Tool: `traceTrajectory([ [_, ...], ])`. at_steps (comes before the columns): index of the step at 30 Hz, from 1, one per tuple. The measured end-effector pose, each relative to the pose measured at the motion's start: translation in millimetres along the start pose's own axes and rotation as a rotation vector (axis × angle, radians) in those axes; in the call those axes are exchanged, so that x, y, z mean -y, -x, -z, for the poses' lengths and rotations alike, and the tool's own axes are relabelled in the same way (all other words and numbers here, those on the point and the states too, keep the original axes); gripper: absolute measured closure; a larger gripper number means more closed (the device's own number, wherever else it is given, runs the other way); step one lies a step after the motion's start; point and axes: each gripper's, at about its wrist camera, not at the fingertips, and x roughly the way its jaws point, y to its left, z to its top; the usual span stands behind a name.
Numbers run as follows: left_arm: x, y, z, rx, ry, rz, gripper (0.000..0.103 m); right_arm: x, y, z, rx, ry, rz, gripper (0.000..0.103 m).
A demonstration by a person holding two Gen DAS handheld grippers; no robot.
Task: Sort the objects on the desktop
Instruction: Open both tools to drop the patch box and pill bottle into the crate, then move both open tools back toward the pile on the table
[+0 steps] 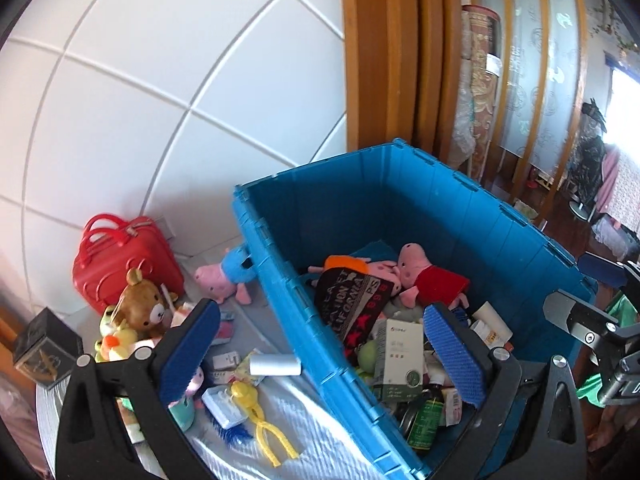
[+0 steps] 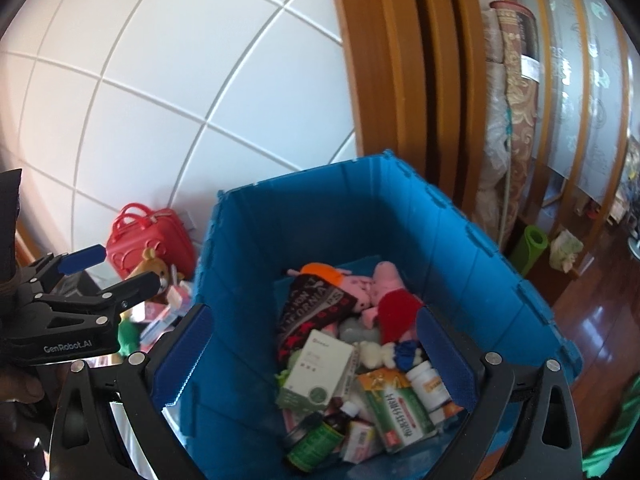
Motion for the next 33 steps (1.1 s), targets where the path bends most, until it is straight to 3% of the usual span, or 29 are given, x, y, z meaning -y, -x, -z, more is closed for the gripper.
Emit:
traceTrajectory([
  [19,-93.2,72.0,61.9,0.01,0.139,-0.17,0.0,-109.4,6.7,21.6,-0.054,0.13,-0.109,0.0],
  [33,-140.3,97.9,117.1,-0.049,0.228,-0.239,0.0,-149.7,19.9,37.3,-0.074,0.18,-0.121,0.0],
])
